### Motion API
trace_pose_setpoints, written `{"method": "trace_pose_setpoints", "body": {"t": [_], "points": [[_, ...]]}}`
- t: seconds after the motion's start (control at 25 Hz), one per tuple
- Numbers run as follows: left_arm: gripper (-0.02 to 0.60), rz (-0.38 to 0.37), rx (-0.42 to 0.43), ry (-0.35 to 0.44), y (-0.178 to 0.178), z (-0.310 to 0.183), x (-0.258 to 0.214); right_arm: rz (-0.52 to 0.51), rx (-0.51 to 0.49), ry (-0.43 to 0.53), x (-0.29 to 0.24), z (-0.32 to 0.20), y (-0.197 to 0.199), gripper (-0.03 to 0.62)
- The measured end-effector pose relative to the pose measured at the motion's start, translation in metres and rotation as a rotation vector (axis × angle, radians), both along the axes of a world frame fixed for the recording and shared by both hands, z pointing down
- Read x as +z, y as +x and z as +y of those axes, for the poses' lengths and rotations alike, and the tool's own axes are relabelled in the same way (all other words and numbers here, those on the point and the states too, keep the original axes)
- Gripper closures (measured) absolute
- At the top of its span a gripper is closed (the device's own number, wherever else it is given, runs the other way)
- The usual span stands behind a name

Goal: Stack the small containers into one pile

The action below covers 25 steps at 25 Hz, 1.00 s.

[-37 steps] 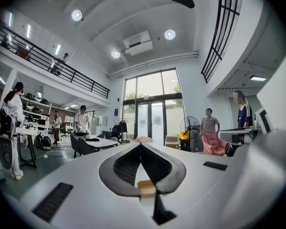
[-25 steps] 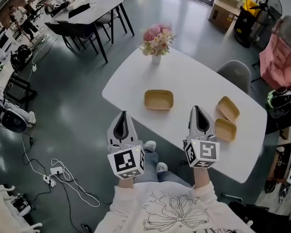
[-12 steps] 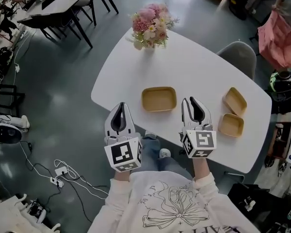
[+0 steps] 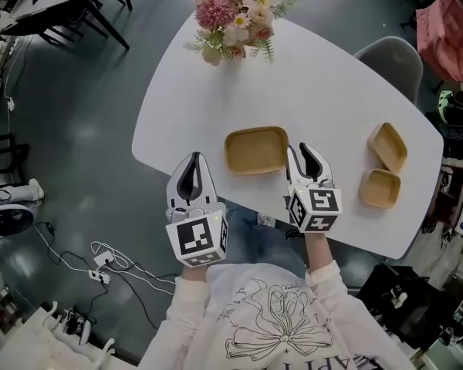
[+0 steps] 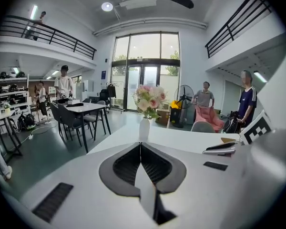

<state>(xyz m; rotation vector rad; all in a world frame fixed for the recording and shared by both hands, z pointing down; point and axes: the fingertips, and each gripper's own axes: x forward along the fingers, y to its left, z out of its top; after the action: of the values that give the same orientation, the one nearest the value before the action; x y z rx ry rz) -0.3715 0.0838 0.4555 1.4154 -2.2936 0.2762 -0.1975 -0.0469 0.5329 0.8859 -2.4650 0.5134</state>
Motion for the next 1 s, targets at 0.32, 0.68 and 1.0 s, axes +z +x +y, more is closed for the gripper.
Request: {"method": "trace_pose_setpoints", "body": {"t": [0.32, 0.68, 1.0], "points": [[0.574, 0.047, 0.03, -0.05, -0.005, -0.009, 0.03, 0.076, 0.029, -0.084, 0.05, -0.002, -0.005, 0.467], [0.575, 0.068, 0.039, -0.075, -0.009, -0.005, 0.042, 0.132, 0.126, -0.161, 0.085, -0.002, 0.002, 0.565], [0.575, 0.058, 0.102, -0.028, 0.002, -0.024, 0.021, 0.022, 0.241, -0.187, 0.053, -0.01, 0.017, 0.568]]}}
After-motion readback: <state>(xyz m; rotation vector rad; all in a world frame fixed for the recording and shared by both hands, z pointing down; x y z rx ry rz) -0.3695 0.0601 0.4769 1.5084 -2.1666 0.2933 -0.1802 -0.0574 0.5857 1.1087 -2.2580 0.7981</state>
